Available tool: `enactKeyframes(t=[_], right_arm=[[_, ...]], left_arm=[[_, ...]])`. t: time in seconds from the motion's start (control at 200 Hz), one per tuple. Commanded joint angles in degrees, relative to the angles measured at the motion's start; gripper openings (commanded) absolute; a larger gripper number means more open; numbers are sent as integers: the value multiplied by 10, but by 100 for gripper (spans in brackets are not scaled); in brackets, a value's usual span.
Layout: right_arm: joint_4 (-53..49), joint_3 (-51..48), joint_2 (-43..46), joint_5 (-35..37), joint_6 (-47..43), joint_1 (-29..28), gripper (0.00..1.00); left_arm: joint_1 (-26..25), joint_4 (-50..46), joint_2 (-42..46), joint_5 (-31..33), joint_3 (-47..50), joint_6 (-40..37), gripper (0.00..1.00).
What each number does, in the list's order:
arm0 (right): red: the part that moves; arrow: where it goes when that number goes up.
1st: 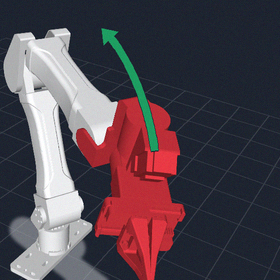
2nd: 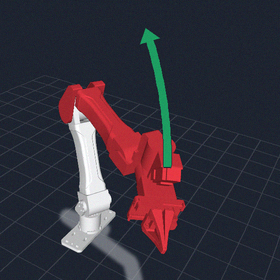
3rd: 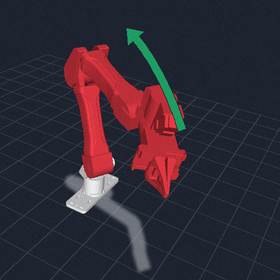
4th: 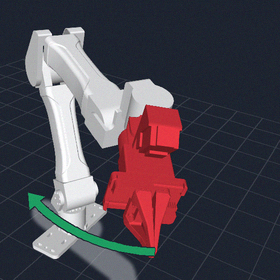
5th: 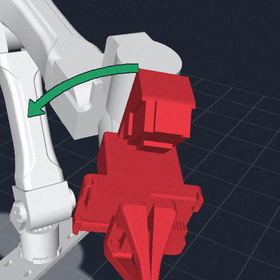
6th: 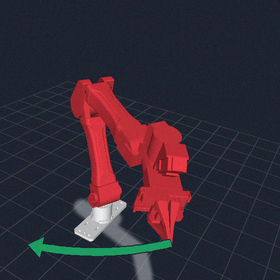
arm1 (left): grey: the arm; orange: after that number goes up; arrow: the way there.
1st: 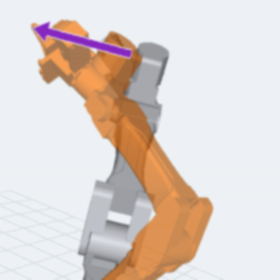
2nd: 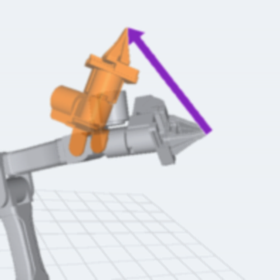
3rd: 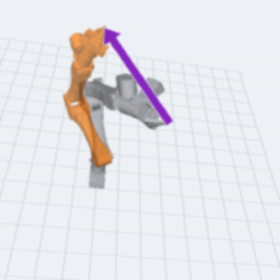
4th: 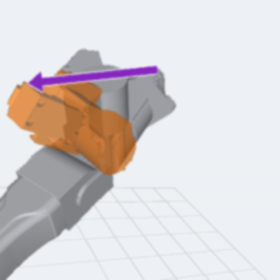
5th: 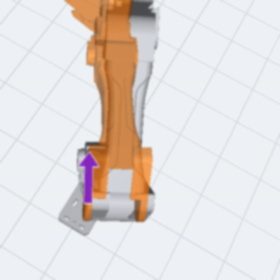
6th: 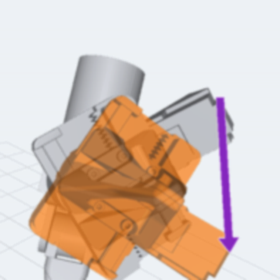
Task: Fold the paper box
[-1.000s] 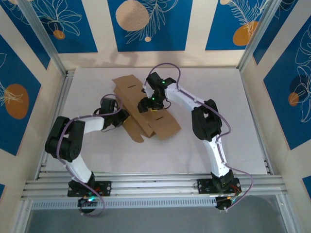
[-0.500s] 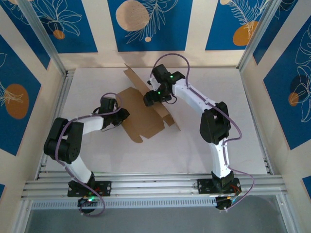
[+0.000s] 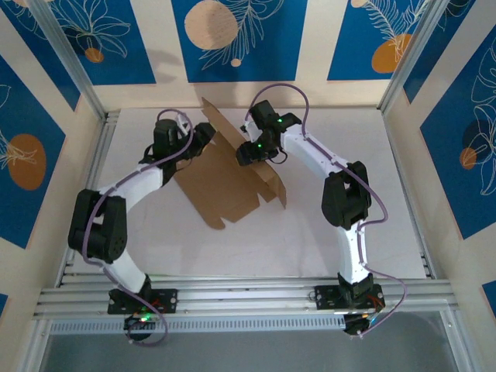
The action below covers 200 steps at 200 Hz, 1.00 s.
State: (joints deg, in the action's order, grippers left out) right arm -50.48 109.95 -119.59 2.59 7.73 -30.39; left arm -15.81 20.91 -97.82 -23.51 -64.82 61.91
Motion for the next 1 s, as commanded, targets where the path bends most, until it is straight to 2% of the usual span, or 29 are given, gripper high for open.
enactKeyframes(t=[0.0,0.185,0.36,0.51,0.915,0.995], right_arm=[[-3,-16,23,-26,-8,-5,68],[-2,-17,28,-29,-12,-5,68],[-2,-20,29,-32,-14,-4,67],[5,-24,30,-44,-16,-6,65],[13,-26,49,-44,-24,-7,62],[12,-27,60,-27,-21,-9,66]], left_arm=[[-14,28,-52,-20,-38,45,56],[-27,24,-98,-11,-72,65,56],[-29,13,-92,0,-58,66,56],[-36,49,-109,-7,-55,96,51],[-48,175,-142,-4,-11,163,11],[-48,200,-136,1,8,164,2]])
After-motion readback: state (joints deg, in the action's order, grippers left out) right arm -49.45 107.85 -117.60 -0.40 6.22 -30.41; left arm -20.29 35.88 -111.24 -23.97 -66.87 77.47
